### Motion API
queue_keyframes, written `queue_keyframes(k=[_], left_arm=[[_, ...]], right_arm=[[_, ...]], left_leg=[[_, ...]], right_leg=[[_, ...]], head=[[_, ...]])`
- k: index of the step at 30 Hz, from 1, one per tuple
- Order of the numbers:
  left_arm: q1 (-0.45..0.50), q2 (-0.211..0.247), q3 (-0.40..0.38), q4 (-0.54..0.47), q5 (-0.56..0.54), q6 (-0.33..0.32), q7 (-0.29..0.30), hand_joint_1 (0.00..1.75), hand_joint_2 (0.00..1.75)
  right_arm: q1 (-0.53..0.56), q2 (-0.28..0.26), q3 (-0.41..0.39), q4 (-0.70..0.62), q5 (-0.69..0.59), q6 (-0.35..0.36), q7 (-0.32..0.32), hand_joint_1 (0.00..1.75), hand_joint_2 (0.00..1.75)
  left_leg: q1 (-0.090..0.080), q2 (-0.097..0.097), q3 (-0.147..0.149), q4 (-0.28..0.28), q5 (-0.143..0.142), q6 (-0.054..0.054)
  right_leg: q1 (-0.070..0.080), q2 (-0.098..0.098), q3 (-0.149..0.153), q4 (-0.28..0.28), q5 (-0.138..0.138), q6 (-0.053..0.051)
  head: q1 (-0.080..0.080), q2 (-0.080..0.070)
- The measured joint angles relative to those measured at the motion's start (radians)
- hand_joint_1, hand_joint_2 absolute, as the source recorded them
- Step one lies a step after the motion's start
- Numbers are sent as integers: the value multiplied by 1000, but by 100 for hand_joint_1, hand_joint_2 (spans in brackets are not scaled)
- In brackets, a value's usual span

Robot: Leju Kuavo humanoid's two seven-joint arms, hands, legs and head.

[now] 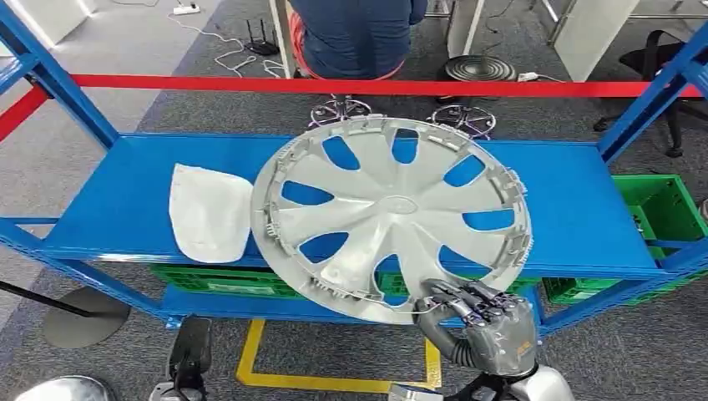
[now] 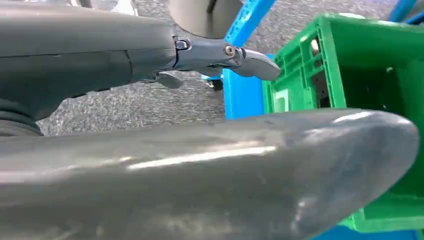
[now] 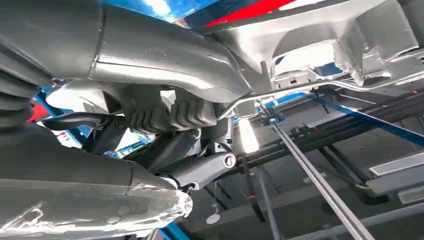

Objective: Take the parts from the cabinet and place them on the table.

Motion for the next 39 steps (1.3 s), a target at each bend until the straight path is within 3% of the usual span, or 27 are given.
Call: queue_keyframes(k=[14,24,39], left_arm=[[-8,2,-13,11,72,-32,0,0,0],[-12,5,-5,28,74,93,21,0,0],[-9,20,10,40,66,93,47,0,0]], right_arm=[[2,0,0,0,0,0,0,175,175],[10,0,0,0,8,0,0,175,175],[25,0,8,-3,-55,0,0,175,175]], left_leg=[[0,0,0,0,0,0],[0,0,0,0,0,0],[0,0,0,0,0,0]], right_leg=[[0,0,0,0,0,0],[0,0,0,0,0,0],[0,0,0,0,0,0]], head=[[0,0],[0,0],[0,0]])
